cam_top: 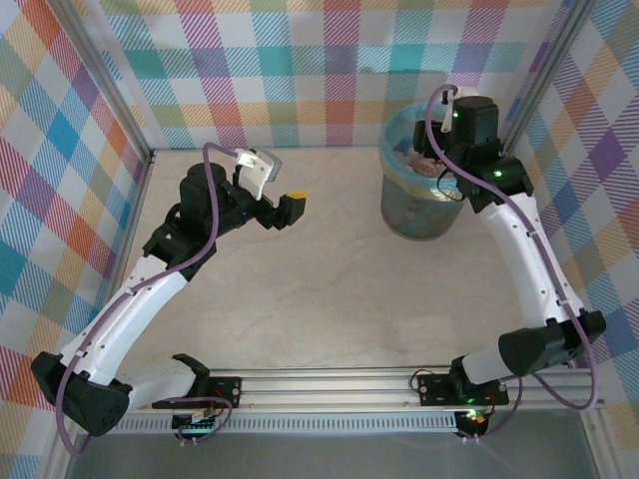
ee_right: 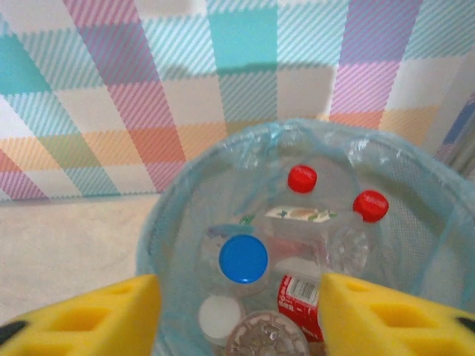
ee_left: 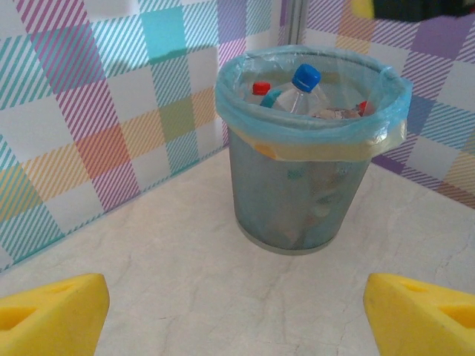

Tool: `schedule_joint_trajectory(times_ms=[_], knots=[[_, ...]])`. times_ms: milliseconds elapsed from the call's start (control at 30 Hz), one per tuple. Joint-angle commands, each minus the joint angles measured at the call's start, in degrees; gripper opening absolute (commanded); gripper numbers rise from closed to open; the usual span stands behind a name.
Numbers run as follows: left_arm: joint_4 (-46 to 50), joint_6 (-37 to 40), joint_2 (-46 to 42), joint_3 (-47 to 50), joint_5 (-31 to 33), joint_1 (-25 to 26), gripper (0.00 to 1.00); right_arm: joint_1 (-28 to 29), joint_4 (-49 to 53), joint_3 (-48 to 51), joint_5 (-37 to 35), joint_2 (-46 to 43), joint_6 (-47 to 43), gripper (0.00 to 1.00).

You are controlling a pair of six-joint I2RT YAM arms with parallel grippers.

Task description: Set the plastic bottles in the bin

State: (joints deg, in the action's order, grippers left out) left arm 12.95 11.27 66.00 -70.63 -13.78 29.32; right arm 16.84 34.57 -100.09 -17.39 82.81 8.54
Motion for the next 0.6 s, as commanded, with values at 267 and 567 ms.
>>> schedule_joint_trajectory(times_ms=[267,567], knots=[[-0.2,-5.7,0.6,1.3,8.8,-2.0,0.88,-3.8,2.3,-3.9,9.5,12.4,4.2,0.19],[0.1,-11.3,-2.5,3.7,17.6,-6.4,0.88,-3.8,9.5,-15.5,11.2,8.1,5.1,0.53]])
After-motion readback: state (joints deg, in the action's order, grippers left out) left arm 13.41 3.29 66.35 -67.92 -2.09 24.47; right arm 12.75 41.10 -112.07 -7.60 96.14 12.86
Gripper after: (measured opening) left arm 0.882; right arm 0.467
